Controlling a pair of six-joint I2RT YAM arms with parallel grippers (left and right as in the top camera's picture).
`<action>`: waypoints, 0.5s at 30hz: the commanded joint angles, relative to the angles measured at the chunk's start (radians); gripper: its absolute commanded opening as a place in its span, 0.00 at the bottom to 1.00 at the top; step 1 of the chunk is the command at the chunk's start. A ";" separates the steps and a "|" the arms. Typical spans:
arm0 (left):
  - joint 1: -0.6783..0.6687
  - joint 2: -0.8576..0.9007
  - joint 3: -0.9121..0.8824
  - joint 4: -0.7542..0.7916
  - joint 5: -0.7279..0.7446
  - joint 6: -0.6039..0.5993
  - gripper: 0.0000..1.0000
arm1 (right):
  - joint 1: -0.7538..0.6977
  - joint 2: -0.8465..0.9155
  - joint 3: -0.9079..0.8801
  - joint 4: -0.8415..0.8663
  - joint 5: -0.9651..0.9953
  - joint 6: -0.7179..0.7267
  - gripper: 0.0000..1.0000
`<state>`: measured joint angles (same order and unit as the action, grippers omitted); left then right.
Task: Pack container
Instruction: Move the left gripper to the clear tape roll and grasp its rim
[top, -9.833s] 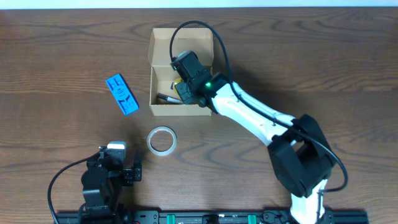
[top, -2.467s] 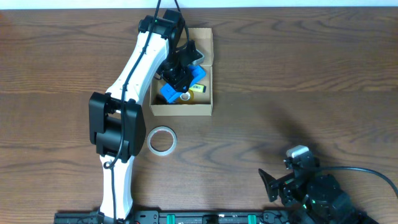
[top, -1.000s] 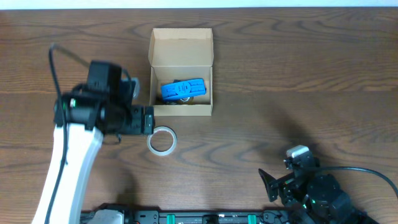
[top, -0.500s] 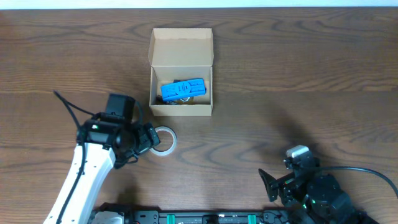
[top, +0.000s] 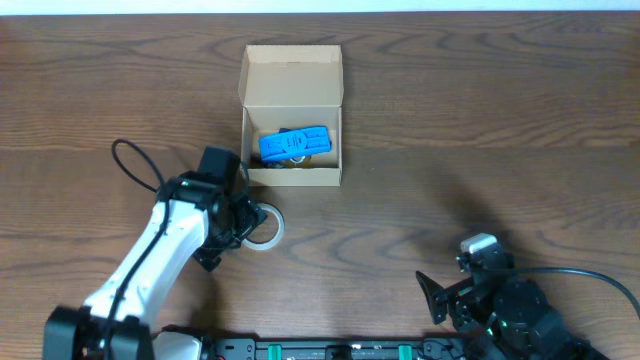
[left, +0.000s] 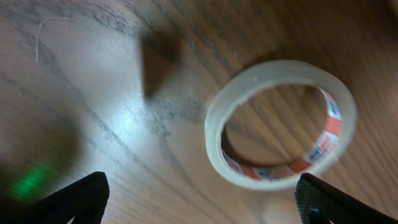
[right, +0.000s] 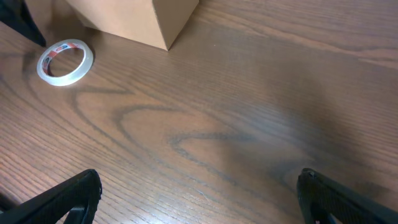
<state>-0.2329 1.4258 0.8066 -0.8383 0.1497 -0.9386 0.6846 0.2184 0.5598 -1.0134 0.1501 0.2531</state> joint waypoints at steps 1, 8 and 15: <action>-0.004 0.049 -0.008 0.015 -0.021 -0.028 0.96 | -0.003 -0.004 0.002 -0.002 0.003 0.012 0.99; -0.004 0.117 -0.008 0.056 -0.023 -0.041 0.96 | -0.003 -0.004 0.002 -0.002 0.003 0.012 0.99; -0.004 0.184 -0.009 0.078 -0.026 -0.054 0.96 | -0.003 -0.004 0.002 -0.002 0.003 0.012 0.99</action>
<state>-0.2329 1.5787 0.8066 -0.7593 0.1490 -0.9730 0.6846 0.2184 0.5598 -1.0138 0.1505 0.2531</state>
